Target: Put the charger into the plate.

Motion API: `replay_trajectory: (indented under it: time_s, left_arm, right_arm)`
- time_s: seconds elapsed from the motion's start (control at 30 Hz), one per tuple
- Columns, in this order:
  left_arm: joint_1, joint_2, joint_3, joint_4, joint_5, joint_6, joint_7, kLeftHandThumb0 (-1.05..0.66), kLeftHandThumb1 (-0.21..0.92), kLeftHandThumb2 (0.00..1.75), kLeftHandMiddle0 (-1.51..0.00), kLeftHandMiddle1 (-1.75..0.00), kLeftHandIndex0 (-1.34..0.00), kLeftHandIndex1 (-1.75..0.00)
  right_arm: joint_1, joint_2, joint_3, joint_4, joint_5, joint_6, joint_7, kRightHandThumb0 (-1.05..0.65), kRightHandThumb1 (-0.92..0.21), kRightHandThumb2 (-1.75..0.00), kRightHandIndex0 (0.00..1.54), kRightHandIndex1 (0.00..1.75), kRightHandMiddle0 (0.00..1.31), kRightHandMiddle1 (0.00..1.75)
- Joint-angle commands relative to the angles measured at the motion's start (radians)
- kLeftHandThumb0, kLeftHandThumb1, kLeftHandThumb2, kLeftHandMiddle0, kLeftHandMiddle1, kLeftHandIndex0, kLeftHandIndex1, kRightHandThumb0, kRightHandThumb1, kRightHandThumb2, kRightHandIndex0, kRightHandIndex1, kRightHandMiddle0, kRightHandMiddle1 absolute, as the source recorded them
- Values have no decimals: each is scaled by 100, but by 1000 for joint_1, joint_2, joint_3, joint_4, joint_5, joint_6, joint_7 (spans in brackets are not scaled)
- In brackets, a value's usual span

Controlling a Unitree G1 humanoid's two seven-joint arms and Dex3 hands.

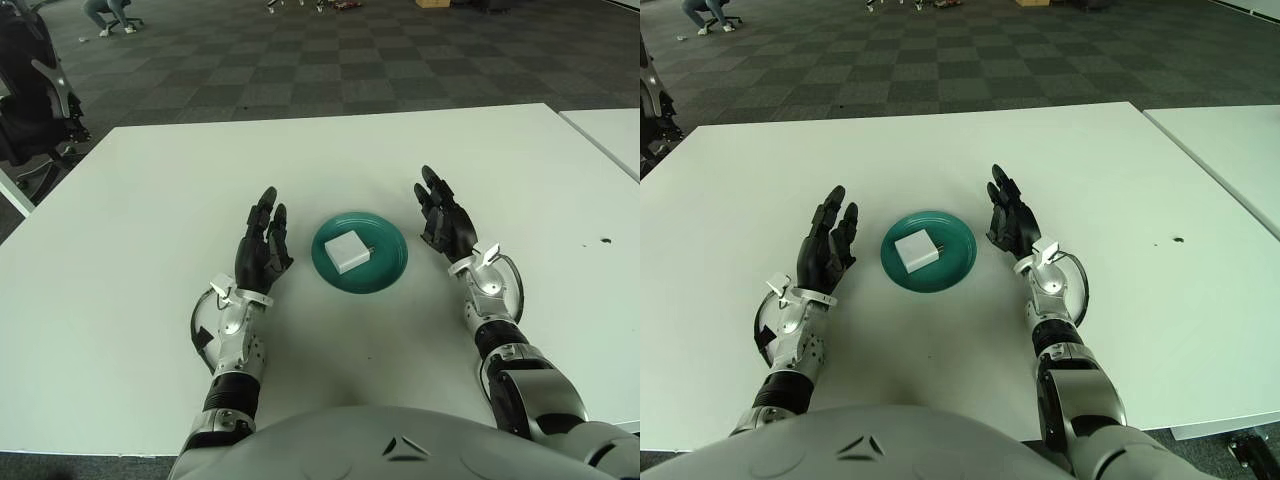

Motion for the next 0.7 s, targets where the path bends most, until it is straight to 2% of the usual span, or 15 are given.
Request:
replay_trajectory:
  time_s: [0.0,0.33,0.57,0.67]
  left_arm:
    - [98,-11,44,243,5,-79,-44,-105,92,93,0,0,0,-17]
    - [60,-11,66,318,19,-135,-104,-105,92,90,0,0,0,-4]
    - [58,-7,71,334,68,-177,-75,-105,92,89,0,0,0,0]
    - [51,-1,77,345,85,-188,-55,-105,92,89,0,0,0,0]
  right_arm:
    - [134,67,4,100,-37,-57,-39,-105,-92,-110,0,0,3,2]
    - [128,122,-16,162,-2,12,29,-105,-92,-112,0,0,0,0]
    - [120,118,-40,219,-4,35,49,-105,-92,-107,0,0,0,0]
    - [107,114,-43,241,-26,61,22,-105,-92,-105,0,0,0,0]
